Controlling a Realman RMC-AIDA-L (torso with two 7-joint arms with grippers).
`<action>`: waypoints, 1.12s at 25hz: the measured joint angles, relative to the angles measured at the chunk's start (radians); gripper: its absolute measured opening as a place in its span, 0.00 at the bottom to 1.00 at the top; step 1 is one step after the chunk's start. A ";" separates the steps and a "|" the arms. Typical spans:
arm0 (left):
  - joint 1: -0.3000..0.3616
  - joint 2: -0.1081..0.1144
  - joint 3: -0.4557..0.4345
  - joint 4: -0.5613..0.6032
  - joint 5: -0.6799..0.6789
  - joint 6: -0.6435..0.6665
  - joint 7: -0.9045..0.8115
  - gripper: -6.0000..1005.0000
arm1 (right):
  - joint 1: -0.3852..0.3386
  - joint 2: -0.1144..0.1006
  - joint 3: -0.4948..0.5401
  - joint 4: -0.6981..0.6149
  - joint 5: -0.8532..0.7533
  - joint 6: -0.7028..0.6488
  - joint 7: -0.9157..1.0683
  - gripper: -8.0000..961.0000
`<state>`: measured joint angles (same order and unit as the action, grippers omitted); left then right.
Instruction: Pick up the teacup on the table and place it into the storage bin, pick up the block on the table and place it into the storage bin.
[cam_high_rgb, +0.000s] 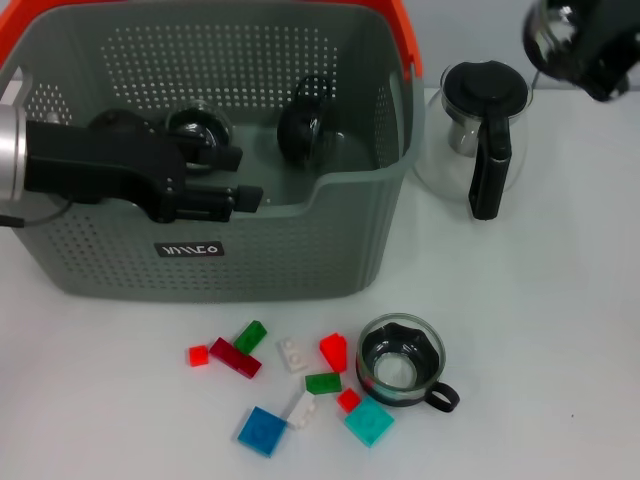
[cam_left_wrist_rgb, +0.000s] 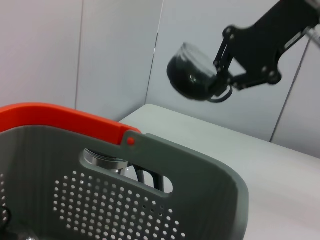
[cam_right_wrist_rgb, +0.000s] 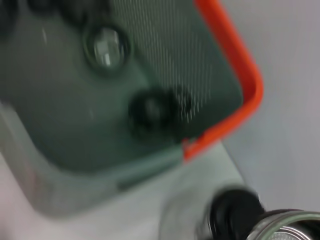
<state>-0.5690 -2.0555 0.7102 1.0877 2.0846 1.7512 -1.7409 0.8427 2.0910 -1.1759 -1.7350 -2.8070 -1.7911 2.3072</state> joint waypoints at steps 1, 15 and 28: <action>0.000 0.000 0.000 0.000 0.000 -0.002 -0.001 0.63 | 0.003 -0.002 0.021 -0.011 0.032 -0.005 0.000 0.07; -0.003 -0.004 -0.022 0.006 0.000 -0.003 -0.007 0.63 | 0.013 0.002 0.183 -0.036 0.415 0.121 -0.032 0.07; 0.056 -0.005 -0.071 0.061 -0.090 0.024 -0.002 0.63 | 0.109 -0.003 0.118 0.439 0.544 0.410 -0.035 0.07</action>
<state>-0.5132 -2.0609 0.6395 1.1491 1.9948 1.7751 -1.7430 0.9520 2.0877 -1.0580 -1.2962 -2.2626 -1.3810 2.2718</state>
